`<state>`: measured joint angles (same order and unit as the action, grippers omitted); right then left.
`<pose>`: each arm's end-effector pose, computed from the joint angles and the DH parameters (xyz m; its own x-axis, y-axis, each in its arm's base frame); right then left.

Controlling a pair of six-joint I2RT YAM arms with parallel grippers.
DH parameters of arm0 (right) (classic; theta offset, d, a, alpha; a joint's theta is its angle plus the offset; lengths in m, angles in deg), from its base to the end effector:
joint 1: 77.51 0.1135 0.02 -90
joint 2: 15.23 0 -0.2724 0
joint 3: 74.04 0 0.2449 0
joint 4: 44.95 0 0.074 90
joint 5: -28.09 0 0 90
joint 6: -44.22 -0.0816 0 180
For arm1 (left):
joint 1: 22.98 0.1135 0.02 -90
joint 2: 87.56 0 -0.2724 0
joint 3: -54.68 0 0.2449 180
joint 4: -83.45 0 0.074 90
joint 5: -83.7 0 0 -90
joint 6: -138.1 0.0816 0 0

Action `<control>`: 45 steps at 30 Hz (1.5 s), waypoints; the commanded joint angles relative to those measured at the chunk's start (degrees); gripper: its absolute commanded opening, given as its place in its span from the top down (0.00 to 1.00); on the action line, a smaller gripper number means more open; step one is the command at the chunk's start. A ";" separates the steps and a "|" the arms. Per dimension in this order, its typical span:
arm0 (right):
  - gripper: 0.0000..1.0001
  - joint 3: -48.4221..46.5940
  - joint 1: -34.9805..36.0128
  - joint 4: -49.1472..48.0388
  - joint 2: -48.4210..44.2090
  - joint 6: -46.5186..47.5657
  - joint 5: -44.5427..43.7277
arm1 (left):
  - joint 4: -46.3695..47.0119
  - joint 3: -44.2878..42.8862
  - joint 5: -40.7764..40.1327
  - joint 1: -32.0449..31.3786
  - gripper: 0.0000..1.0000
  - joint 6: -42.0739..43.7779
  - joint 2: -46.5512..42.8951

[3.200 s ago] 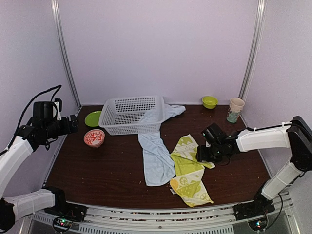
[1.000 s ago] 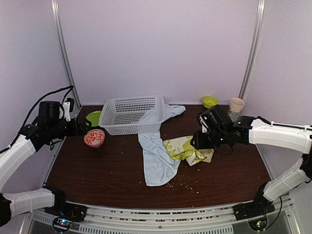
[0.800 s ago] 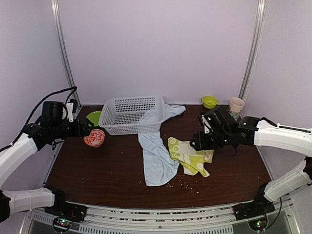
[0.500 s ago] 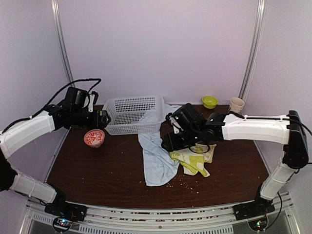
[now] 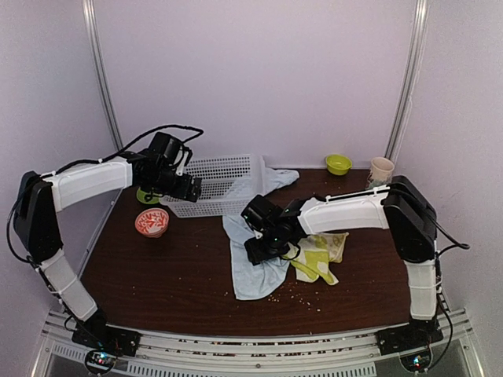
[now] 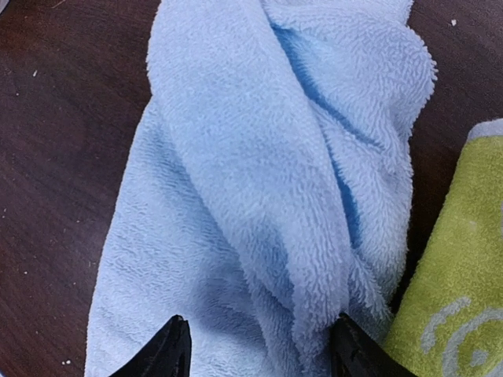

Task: Roll the towels
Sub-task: Pick up the towel from the center of the board, then pick up the storage box from the center of the board, then place the storage box at the center of the board.

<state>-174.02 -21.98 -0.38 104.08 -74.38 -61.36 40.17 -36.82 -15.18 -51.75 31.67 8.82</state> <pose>0.2557 0.3738 0.1302 -0.8420 -0.3808 -0.3821 -0.4826 0.8482 0.2182 0.3544 -0.1802 0.2482 -0.7353 0.0850 -0.6723 0.1848 0.9796 -0.0784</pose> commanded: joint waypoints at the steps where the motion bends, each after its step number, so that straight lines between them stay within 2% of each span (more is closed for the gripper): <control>1: 0.40 -0.47 0.00 1.91 1.11 0.29 -4.60 | -1.54 -4.53 -2.85 -2.57 0.03 6.87 3.86; 8: 0.50 1.07 -1.58 1.53 2.10 0.11 -4.01 | -3.46 -8.53 -2.08 -4.25 0.09 14.98 9.40; 17: 0.88 2.91 -3.47 -0.12 0.41 0.21 -0.98 | -6.14 -12.91 1.10 -4.32 0.14 18.22 14.87; 19: 0.98 2.92 -3.58 -0.20 -0.38 0.29 -0.46 | -6.06 -13.30 0.58 -4.31 0.16 18.47 15.94; 20: 1.00 2.85 -3.56 -0.17 -0.86 0.30 -0.23 | -6.13 -13.63 0.13 -4.32 0.18 18.52 16.47; 23: 1.00 2.68 -3.61 0.12 -2.93 0.44 0.67 | -6.13 -14.88 -0.71 -4.36 0.34 18.76 17.86; 28: 1.00 2.55 -3.91 1.26 -7.53 0.38 0.59 | -4.46 -15.79 -2.05 -4.33 0.71 18.27 17.60; 33: 1.00 2.90 -4.99 2.07 -12.68 -0.46 -0.22 | -3.77 -16.66 -3.65 -4.34 0.96 18.51 17.34; 35: 1.00 3.15 -5.47 2.21 -14.70 -0.70 -0.68 | -3.70 -16.94 -3.82 -4.35 1.00 19.16 17.18; 45: 1.00 3.29 -7.49 4.23 -23.22 -0.91 -1.76 | -1.26 -17.12 -1.84 -4.40 1.00 24.15 16.02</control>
<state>-171.09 -28.74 2.00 84.82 -74.69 -61.73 34.86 -52.67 -19.58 -56.08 53.99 26.46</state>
